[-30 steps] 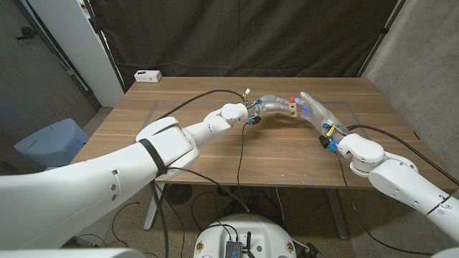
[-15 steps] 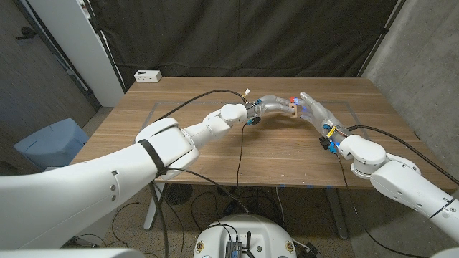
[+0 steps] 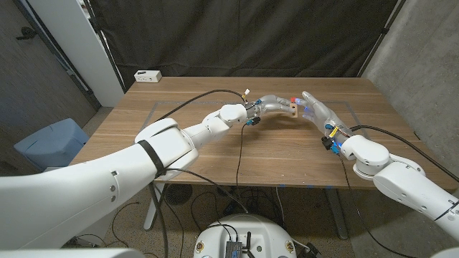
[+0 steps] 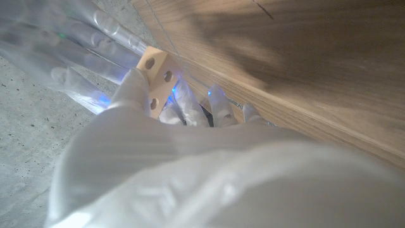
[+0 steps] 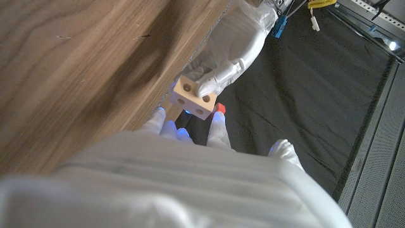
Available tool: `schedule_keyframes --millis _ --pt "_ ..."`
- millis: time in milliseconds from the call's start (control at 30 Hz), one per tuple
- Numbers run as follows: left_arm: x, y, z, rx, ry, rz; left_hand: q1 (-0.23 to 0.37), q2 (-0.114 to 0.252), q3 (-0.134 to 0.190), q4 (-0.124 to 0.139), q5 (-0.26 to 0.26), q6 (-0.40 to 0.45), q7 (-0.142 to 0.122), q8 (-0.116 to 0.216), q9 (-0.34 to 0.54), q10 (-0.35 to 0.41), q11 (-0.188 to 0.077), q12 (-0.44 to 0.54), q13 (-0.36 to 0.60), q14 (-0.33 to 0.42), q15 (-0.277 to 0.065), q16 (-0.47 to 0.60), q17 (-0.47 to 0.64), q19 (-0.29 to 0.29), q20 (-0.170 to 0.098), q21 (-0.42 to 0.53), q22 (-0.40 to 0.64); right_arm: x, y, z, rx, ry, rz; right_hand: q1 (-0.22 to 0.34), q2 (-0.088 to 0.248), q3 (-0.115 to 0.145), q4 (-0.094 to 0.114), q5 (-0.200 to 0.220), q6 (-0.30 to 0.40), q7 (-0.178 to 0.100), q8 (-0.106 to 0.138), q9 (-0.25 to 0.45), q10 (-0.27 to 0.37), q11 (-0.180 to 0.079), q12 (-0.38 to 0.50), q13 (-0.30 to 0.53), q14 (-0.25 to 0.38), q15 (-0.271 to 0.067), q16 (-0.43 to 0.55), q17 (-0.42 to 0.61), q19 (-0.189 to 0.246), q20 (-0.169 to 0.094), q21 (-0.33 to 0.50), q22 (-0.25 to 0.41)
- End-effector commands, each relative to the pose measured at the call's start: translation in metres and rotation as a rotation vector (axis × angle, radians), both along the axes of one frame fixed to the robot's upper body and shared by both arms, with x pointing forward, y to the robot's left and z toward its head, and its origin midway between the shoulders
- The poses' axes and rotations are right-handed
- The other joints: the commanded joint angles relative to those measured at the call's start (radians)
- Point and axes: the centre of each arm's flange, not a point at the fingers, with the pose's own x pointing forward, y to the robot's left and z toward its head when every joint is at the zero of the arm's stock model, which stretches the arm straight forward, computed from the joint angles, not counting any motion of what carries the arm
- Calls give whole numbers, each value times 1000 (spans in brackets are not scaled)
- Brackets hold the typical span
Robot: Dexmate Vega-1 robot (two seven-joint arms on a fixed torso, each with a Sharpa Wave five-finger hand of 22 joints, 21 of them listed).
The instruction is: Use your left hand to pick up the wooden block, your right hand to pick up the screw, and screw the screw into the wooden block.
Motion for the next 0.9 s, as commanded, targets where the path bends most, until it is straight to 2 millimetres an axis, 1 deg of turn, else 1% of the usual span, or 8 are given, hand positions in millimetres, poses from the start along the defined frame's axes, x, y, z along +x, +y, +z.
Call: schedule_keyframes --millis 33,133,367,900 --pt "-1 3 1 2 -15 -13 -6 -1 8 -1 8 7 0 7 4 3 -3 1 -1 -1 2 -1 2 0 5 5 2 -2 -11 4 -1 -9 -28 -6 0 1 7 7 6 2 6 3 -34 -2 4 2 -101 -1 6 1 -1 0 1 2" --pt "-1 3 1 1 -17 -13 -5 0 9 -1 8 8 2 7 4 2 -3 0 0 -2 2 -1 3 -1 5 5 2 -2 -15 4 -2 -9 -39 -5 0 1 7 8 5 2 5 3 -30 -3 5 2 -99 -1 7 1 0 0 2 2" --pt "-2 4 1 5 -18 -15 -4 0 9 -1 8 8 -1 7 4 2 -3 1 -1 -1 2 -1 2 0 4 5 2 3 -20 4 2 -6 -57 -5 0 1 6 9 4 2 5 3 -29 -3 5 2 -98 -1 7 0 0 0 2 2" --pt "-3 8 1 7 -29 -30 -6 0 9 -1 8 6 1 6 4 1 -3 0 -1 -3 3 -2 3 -2 5 4 2 20 -19 13 -11 -11 -40 -7 -5 -1 7 10 -22 -4 -3 3 -42 -5 0 2 -106 2 4 0 -6 4 -1 2"
